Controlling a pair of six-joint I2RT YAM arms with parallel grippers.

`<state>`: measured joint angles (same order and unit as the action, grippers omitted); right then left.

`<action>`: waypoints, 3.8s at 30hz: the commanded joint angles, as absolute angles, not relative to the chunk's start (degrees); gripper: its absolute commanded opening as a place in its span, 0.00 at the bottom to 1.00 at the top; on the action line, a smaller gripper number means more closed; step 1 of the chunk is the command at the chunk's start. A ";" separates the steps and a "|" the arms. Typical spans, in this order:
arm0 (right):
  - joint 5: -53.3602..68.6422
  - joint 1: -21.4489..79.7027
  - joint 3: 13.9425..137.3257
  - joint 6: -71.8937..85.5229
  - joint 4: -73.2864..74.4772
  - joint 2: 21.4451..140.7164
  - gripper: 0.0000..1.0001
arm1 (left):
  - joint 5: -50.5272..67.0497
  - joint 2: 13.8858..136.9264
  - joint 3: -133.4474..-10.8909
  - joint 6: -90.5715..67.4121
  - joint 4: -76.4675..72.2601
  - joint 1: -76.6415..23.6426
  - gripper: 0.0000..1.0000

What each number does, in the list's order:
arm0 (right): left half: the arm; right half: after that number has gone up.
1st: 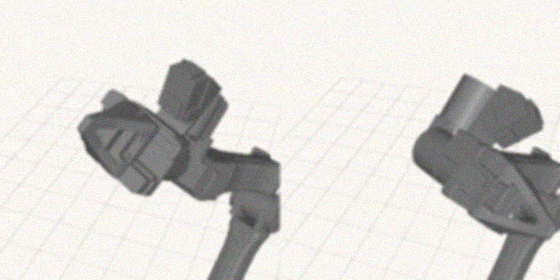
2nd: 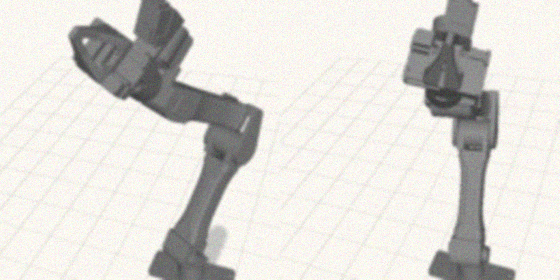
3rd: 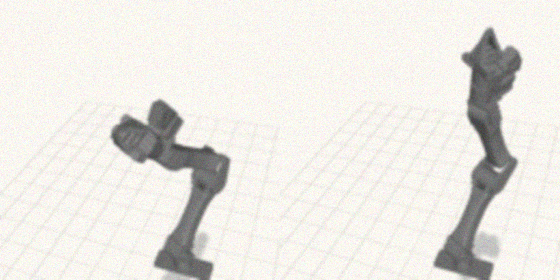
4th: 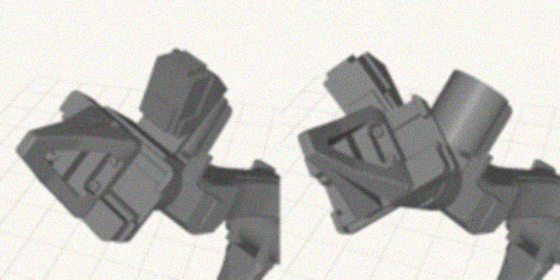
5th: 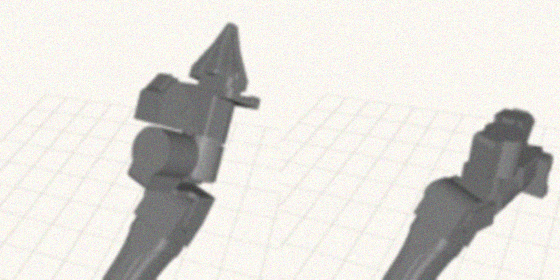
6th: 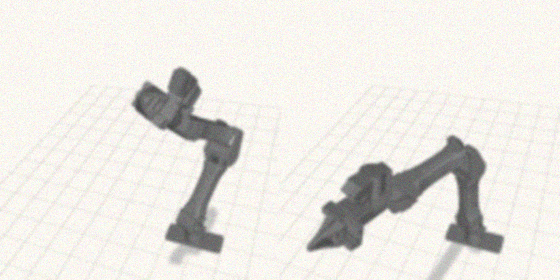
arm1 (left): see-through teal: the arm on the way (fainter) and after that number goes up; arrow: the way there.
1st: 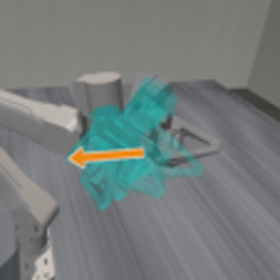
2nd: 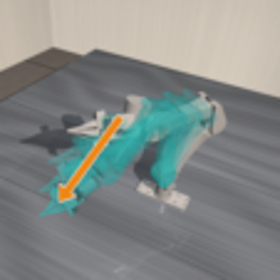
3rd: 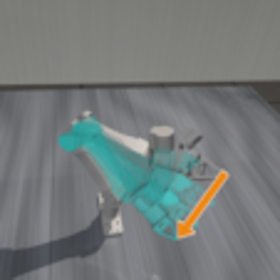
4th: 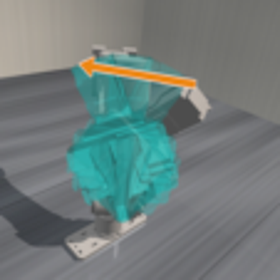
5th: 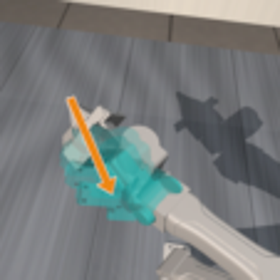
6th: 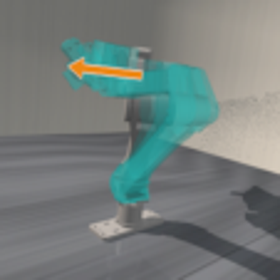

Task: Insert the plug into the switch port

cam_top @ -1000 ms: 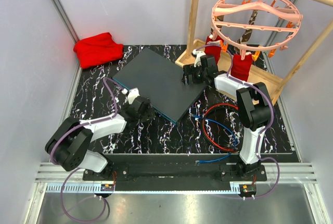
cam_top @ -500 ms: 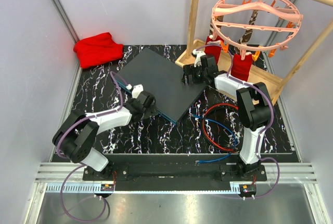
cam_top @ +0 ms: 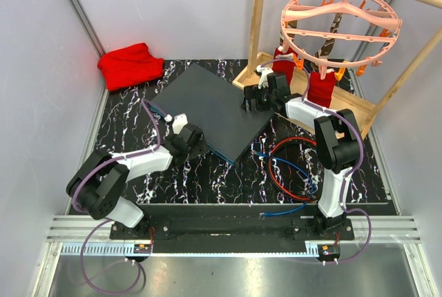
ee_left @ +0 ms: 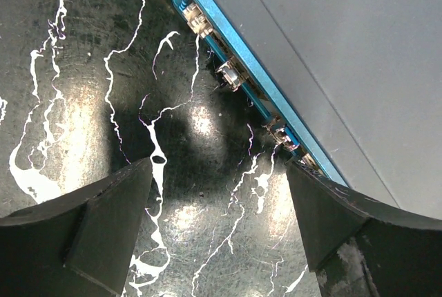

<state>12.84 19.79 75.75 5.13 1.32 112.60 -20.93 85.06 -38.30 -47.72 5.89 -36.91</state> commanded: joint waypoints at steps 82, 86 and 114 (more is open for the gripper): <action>21.61 19.51 76.20 7.29 7.47 117.24 1.00 | -9.93 92.55 -35.16 -63.20 -9.47 -34.45 0.03; 24.08 19.51 76.38 8.87 9.40 118.04 0.99 | -9.41 92.19 -32.79 -61.09 -17.39 -34.45 0.05; 21.18 19.51 68.13 13.53 15.99 100.56 0.97 | -20.29 57.68 -21.80 -51.60 -0.46 -34.45 0.79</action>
